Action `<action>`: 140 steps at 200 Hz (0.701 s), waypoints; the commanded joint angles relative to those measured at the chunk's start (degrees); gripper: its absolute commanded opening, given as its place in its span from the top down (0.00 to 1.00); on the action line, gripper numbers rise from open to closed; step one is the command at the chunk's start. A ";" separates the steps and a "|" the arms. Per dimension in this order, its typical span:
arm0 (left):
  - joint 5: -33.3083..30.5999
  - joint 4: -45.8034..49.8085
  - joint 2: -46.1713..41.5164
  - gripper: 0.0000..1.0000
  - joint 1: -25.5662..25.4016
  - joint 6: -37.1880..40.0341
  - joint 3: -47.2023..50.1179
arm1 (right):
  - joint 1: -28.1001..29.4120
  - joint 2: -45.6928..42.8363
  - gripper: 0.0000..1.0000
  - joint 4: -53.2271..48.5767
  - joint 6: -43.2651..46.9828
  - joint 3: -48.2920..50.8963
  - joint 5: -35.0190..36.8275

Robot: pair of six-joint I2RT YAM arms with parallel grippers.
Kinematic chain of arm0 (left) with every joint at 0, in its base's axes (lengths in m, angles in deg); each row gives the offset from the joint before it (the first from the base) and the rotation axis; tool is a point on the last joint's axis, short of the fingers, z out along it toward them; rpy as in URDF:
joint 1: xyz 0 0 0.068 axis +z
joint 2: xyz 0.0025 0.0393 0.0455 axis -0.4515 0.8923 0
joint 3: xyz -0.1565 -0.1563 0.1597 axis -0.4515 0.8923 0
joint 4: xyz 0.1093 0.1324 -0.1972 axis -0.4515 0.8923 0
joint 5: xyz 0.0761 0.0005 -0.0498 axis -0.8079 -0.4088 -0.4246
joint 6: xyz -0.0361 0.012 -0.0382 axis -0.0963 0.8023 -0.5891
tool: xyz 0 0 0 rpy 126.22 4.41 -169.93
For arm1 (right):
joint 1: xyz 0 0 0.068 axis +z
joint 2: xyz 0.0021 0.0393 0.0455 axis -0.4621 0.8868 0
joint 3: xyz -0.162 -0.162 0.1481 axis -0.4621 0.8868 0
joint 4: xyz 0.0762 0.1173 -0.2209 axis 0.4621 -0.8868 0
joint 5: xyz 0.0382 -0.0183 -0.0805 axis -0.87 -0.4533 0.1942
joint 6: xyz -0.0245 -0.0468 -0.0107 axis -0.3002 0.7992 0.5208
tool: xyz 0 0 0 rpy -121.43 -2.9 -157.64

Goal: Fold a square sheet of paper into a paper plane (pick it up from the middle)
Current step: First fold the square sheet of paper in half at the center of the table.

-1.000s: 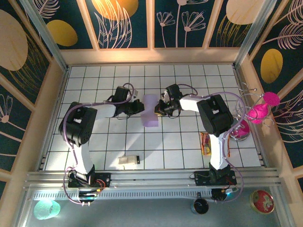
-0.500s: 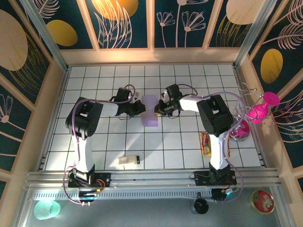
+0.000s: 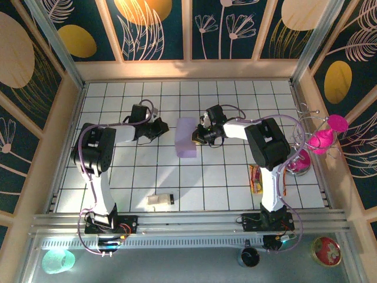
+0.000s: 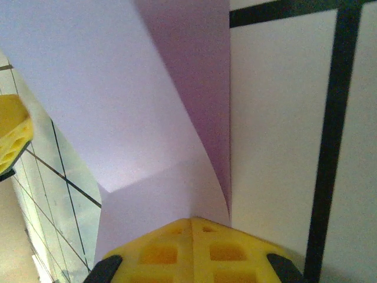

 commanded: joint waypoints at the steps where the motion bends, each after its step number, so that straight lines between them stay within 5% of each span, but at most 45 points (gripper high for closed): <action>1: 0.59 -0.32 0.26 1.00 -4.36 -1.72 -3.01 | -0.15 11.34 1.00 -14.35 2.32 7.14 22.48; 66: -2.66 2.52 8.78 1.00 -6.32 -2.78 -9.34 | -0.31 11.70 1.00 -15.01 2.93 7.09 23.32; 140: -6.29 4.93 13.41 1.00 0.86 -0.07 -9.93 | -0.72 11.70 1.00 -15.88 3.86 7.09 25.72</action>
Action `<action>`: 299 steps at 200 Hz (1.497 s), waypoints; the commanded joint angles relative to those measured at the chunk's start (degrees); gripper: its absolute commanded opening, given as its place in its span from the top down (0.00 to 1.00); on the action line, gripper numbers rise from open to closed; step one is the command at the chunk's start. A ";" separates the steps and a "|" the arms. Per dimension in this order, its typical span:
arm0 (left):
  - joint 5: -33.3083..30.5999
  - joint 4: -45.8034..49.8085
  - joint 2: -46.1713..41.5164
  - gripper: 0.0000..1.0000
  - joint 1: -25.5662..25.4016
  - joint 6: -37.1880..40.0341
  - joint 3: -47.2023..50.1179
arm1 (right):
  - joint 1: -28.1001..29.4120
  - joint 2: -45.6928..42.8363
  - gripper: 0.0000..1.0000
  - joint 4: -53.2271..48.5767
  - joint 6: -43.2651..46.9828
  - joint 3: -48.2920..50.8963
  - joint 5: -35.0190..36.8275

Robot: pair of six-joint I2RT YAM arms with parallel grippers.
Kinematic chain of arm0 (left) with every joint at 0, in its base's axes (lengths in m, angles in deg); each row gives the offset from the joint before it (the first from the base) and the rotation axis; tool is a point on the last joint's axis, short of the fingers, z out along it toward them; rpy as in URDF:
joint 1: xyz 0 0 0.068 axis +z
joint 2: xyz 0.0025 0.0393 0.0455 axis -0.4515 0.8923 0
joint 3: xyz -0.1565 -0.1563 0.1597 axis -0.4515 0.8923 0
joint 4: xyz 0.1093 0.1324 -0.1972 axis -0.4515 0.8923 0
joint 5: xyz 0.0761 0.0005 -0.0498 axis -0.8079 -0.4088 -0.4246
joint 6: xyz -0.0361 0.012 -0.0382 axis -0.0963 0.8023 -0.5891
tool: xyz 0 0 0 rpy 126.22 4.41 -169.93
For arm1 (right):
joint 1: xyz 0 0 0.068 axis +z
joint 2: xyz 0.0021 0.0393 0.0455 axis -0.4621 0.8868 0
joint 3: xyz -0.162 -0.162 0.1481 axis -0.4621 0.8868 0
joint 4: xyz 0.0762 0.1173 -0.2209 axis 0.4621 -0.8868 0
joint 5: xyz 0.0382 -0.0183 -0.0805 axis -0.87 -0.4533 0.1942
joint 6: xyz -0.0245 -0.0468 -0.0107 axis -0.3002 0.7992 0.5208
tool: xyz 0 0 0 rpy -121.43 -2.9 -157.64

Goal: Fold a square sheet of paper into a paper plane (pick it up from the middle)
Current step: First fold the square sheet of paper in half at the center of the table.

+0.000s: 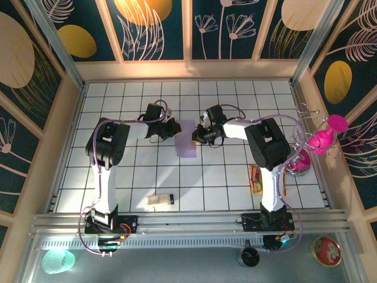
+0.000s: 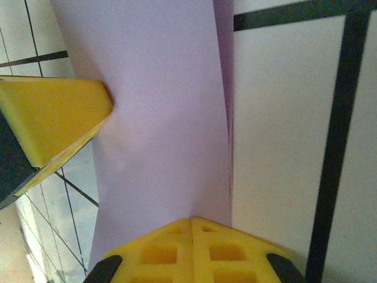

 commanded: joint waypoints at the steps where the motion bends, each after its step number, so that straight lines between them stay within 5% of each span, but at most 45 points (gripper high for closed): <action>1: -7.69 4.51 3.65 1.00 5.01 3.01 -1.29 | -0.78 11.70 1.00 -15.99 2.61 7.09 25.25; 66: -10.66 8.99 -2.54 1.00 5.99 5.66 -3.32 | -0.85 11.44 1.00 -15.95 2.82 7.18 25.20; 108: -4.44 4.17 -6.86 1.00 3.11 3.62 -1.86 | -0.85 11.44 1.00 -15.98 3.25 7.00 25.02; 152: -1.60 0.11 -2.24 1.00 -0.69 -0.31 -3.82 | -0.80 11.61 1.00 -15.89 3.19 7.35 25.02; 195: -5.62 4.78 3.67 1.00 -0.44 0.90 -10.25 | -0.78 11.44 1.00 -16.02 3.42 7.60 25.41; 223: -13.68 9.63 5.92 1.00 0.89 2.92 -12.93 | -0.91 11.00 1.00 -16.06 3.42 7.84 26.25; 299: -14.76 11.71 9.79 1.00 5.72 4.24 -17.35 | -1.03 10.69 1.00 -15.58 3.33 8.72 26.54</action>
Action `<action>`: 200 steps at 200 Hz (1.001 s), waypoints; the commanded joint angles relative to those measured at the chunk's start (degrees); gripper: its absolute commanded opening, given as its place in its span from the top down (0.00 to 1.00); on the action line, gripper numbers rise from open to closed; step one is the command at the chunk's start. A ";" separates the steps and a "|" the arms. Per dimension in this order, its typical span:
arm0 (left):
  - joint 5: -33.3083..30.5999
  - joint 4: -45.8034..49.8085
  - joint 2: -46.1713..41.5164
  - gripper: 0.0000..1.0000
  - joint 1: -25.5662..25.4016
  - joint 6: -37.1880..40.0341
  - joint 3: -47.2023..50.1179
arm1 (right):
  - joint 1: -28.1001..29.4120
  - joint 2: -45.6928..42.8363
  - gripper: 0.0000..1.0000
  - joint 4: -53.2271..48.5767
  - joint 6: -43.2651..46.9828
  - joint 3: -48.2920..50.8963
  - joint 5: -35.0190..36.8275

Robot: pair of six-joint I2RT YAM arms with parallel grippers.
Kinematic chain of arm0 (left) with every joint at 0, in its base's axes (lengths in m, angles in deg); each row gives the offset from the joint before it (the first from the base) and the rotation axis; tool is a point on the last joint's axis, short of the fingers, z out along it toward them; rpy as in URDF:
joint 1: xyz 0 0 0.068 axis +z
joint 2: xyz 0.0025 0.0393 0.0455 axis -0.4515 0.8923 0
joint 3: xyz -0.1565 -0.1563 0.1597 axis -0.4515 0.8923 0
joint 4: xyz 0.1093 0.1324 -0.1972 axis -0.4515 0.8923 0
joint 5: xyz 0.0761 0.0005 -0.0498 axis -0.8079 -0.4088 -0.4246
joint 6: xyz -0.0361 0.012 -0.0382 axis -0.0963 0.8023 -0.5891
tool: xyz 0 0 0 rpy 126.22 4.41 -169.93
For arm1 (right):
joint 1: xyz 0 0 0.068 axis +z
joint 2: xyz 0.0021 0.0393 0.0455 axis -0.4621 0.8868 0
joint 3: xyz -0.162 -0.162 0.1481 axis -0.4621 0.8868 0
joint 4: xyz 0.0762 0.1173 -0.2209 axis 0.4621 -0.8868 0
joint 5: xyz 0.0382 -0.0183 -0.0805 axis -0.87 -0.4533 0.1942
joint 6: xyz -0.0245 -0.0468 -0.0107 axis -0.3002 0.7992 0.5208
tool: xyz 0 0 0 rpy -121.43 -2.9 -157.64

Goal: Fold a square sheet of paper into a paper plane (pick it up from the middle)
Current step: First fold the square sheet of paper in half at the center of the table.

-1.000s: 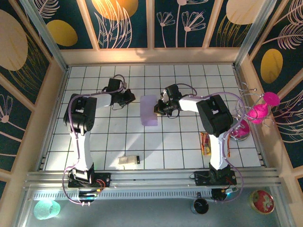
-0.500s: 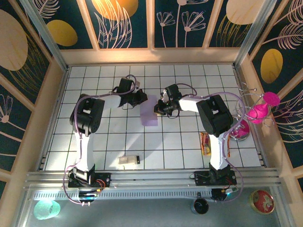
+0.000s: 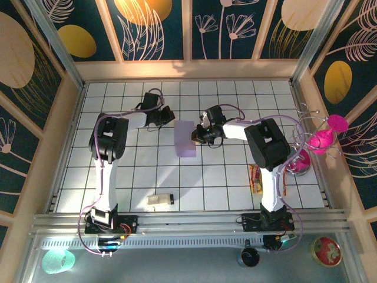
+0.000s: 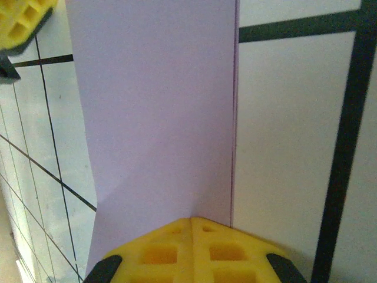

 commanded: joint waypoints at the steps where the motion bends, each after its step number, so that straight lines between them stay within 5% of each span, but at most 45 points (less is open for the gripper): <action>1: -4.16 3.87 3.19 1.00 2.12 2.11 -2.70 | -1.47 11.04 1.00 -17.03 2.83 8.11 24.87; 38: -2.87 5.29 -2.10 1.00 1.99 2.51 -2.10 | -1.42 10.75 1.00 -16.86 2.73 8.04 24.60; 98: 2.16 -4.45 -18.69 1.00 -5.42 -6.81 20.87 | -1.41 11.37 1.00 -16.61 2.79 7.60 24.07; 155: 8.09 -5.42 -19.64 1.00 -9.37 -9.33 27.41 | -1.46 11.21 1.00 -17.13 2.89 7.64 24.50; 200: 4.24 3.09 -17.97 1.00 -9.46 -3.89 26.32 | -1.38 11.12 1.00 -17.09 2.53 7.86 24.59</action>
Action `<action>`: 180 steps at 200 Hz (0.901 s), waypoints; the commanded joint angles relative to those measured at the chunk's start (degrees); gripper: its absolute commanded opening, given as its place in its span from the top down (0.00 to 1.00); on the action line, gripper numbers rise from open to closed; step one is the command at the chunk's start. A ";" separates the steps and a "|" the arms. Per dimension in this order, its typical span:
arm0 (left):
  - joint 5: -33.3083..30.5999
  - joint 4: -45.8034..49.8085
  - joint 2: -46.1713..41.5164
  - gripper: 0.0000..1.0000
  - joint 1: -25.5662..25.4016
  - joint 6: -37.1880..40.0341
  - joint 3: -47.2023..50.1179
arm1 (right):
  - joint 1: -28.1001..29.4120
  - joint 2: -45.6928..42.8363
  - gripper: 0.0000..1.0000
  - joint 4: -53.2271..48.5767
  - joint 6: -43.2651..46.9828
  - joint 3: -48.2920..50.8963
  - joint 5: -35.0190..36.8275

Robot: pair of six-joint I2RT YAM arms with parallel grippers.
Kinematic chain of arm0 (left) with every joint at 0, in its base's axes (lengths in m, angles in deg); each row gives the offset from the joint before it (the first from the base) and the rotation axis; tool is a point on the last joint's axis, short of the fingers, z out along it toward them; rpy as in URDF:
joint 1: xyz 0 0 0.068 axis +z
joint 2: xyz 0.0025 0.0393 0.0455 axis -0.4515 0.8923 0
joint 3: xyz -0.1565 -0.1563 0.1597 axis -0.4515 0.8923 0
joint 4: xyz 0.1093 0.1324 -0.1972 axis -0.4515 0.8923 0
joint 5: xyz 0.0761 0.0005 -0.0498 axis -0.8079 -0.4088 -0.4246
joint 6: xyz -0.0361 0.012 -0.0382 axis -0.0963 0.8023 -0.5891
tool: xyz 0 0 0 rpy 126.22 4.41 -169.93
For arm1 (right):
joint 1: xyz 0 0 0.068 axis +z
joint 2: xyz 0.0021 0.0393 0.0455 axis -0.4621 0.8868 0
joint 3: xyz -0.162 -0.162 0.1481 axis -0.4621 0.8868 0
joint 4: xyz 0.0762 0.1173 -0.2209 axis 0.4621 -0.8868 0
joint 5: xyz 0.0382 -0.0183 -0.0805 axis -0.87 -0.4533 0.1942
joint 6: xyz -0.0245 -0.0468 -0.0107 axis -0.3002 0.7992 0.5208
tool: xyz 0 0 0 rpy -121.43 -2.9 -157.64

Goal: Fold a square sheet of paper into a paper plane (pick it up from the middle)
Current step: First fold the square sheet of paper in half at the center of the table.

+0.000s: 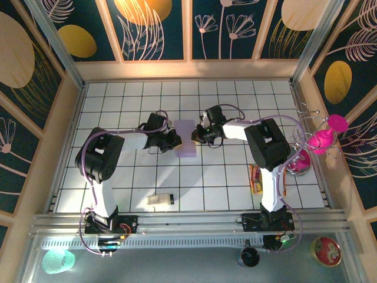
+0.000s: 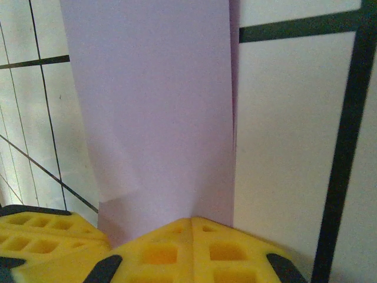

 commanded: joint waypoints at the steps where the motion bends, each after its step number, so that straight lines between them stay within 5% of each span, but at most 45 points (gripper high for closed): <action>1: -1.69 5.76 1.42 1.00 0.31 3.30 -0.94 | -1.38 11.14 1.00 -17.26 2.55 7.80 24.55; 114: -6.28 14.49 -7.48 1.00 4.62 9.85 2.66 | -1.38 11.19 1.00 -17.37 2.99 7.79 25.25; 180: 0.54 3.83 -3.19 1.00 -0.64 2.93 -1.98 | -1.31 11.04 1.00 -17.06 2.64 8.17 25.08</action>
